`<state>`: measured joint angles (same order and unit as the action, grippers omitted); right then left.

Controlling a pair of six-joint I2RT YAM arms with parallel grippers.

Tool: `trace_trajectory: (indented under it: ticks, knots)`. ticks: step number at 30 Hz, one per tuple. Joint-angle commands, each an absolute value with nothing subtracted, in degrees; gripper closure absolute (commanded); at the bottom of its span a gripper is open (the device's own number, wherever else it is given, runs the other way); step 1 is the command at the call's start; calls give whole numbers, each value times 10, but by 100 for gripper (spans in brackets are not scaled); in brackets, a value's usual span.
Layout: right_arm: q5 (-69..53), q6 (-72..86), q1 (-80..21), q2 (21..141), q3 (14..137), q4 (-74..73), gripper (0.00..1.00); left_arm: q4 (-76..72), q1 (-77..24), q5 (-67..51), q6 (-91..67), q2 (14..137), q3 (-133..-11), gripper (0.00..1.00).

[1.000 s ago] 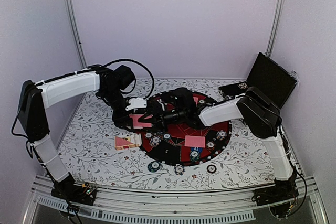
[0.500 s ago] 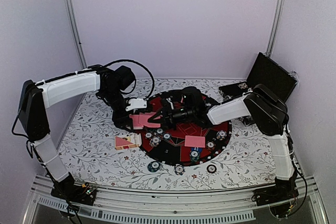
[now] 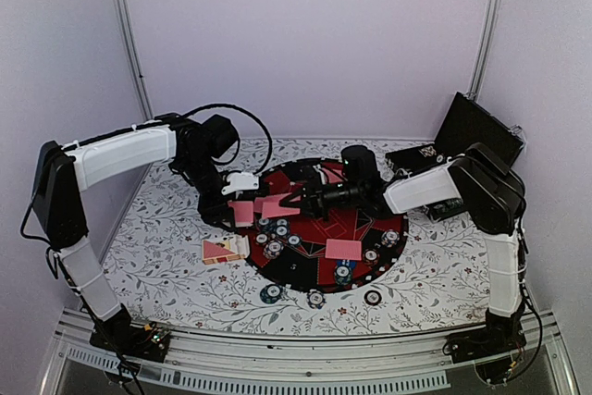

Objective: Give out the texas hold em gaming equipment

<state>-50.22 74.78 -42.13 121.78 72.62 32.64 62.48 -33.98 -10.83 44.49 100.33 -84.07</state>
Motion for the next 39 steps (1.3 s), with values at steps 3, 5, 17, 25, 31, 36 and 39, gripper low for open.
trace_trajectory:
  ticks: [3, 5, 17, 25, 31, 36, 39]
  knots:
    - [-513, 726, -378, 1219, 781, 300, 92, 628, -337, -111, 445, 995, -851, 86]
    - [-511, 709, -373, 1246, 818, 271, 93, 629, -337, -112, 446, 993, -850, 86]
    - [-444, 666, -371, 1432, 1029, 194, 93, 627, -335, -118, 443, 984, -837, 87]
    - [-409, 648, -378, 1525, 1136, 154, 90, 627, -334, -120, 446, 987, -838, 87]
    - [-389, 647, -382, 1563, 1159, 142, 80, 625, -333, -124, 446, 990, -837, 87]
    - [-376, 624, -382, 1557, 1157, 103, 66, 625, -333, -126, 446, 991, -837, 87]
    - [-355, 587, -382, 1523, 1140, 59, 53, 626, -333, -127, 445, 992, -839, 87]
